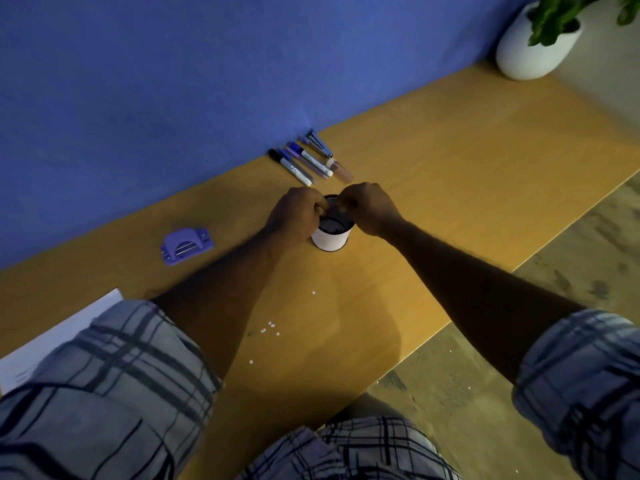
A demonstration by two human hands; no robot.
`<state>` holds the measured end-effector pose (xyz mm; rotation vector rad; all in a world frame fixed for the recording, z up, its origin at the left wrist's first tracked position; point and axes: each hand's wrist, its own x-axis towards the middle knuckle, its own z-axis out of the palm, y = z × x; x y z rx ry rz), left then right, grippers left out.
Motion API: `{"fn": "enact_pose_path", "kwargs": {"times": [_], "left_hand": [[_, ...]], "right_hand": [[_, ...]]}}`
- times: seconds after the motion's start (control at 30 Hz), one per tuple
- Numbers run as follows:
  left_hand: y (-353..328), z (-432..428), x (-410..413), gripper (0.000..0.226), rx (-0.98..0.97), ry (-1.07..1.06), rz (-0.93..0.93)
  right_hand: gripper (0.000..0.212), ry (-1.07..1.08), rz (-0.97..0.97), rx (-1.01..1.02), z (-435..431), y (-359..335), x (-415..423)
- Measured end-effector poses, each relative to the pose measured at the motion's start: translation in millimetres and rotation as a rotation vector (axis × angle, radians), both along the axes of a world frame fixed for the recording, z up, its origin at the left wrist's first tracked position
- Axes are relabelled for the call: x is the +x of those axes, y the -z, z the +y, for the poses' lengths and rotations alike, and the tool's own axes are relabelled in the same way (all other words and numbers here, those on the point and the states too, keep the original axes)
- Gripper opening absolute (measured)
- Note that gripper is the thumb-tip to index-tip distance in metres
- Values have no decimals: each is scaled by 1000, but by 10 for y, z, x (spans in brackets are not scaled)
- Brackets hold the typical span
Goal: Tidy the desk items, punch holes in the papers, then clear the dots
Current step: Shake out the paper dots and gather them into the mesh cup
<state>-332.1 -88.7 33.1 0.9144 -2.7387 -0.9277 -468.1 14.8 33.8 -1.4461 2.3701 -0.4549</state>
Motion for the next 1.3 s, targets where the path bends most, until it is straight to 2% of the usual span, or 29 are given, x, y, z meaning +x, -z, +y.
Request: {"fn": "enact_pose_path", "kwargs": {"times": [0.2, 0.37, 0.6, 0.77, 0.9, 1.0, 1.17, 1.3], "left_hand": [[-35, -69, -72, 23, -48, 10, 10], [-56, -100, -19, 23, -38, 32, 55], [-70, -107, 87, 27, -28, 71, 83], [-57, -141, 225, 30, 95, 71, 122], [-36, -130, 524, 18, 172, 57, 192], [49, -67, 872, 15, 192, 37, 169], [417, 75, 1501, 10, 196, -54, 27], [623, 196, 1830, 12, 190, -72, -100]], "right_hand": [[20, 25, -7, -83, -2, -53, -56], [20, -47, -41, -104, -18, -118, -71], [28, -18, 49, -114, -9, -146, -20], [21, -58, 22, -157, 25, -197, 12], [16, -136, -10, -282, 127, -251, 187], [11, -208, -70, -357, 252, -180, 502], [6, -164, -178, -212, 496, 339, 1066], [10, -43, -155, -38, 638, 714, 1212]]}}
